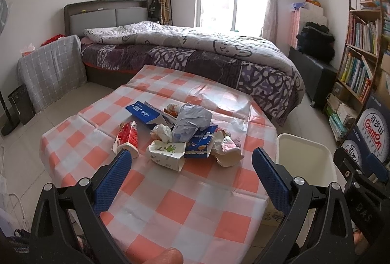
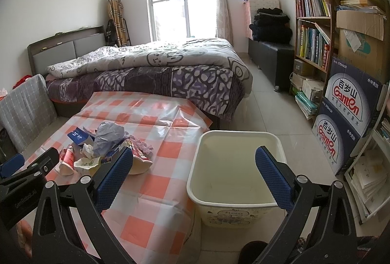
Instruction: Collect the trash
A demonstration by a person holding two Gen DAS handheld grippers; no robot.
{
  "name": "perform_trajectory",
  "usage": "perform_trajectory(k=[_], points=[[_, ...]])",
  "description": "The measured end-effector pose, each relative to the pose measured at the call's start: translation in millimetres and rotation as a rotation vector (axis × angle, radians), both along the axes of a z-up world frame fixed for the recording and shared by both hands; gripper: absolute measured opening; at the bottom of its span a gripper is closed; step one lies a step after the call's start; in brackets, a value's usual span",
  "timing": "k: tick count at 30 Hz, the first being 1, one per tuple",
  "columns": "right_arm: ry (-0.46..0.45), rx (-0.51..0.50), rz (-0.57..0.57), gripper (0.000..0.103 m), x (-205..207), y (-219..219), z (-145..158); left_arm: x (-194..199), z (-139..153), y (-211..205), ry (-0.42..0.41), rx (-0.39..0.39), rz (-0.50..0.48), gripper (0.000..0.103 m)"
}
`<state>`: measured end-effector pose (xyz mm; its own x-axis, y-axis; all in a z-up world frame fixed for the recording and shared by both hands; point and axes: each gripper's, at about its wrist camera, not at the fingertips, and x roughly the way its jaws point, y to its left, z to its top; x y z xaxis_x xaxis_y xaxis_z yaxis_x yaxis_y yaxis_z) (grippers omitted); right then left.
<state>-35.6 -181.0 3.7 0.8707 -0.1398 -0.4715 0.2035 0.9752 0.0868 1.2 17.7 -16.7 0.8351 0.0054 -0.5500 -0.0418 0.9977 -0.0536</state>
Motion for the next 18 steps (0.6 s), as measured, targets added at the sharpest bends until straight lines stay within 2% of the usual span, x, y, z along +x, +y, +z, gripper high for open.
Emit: perform_trajectory(k=[5,10,14,16,17,18], points=[[0.035,0.095,0.024,0.096,7.9,3.7,3.0,20.3,-22.2,30.7,0.08,-0.028,0.089,0.096],[0.063,0.131,0.076,0.096,27.0,9.9,20.4,47.5,19.9,64.8,0.083,-0.076,0.165,0.096],[0.121,0.14,0.138,0.096,64.8,7.6,48.0,86.9,42.0,111.5,0.088,-0.118,0.217,0.096],[0.176,0.169,0.169,0.096,84.5,9.1,48.1,120.7,31.5,129.7,0.182,-0.096,0.224,0.096],[0.207,0.184,0.19,0.096,93.8,12.1,42.8,137.3,15.5,139.1,0.277,-0.07,0.234,0.096],[0.234,0.193,0.207,0.096,103.0,15.2,37.8,155.3,-7.1,147.9,0.412,-0.044,0.245,0.096]])
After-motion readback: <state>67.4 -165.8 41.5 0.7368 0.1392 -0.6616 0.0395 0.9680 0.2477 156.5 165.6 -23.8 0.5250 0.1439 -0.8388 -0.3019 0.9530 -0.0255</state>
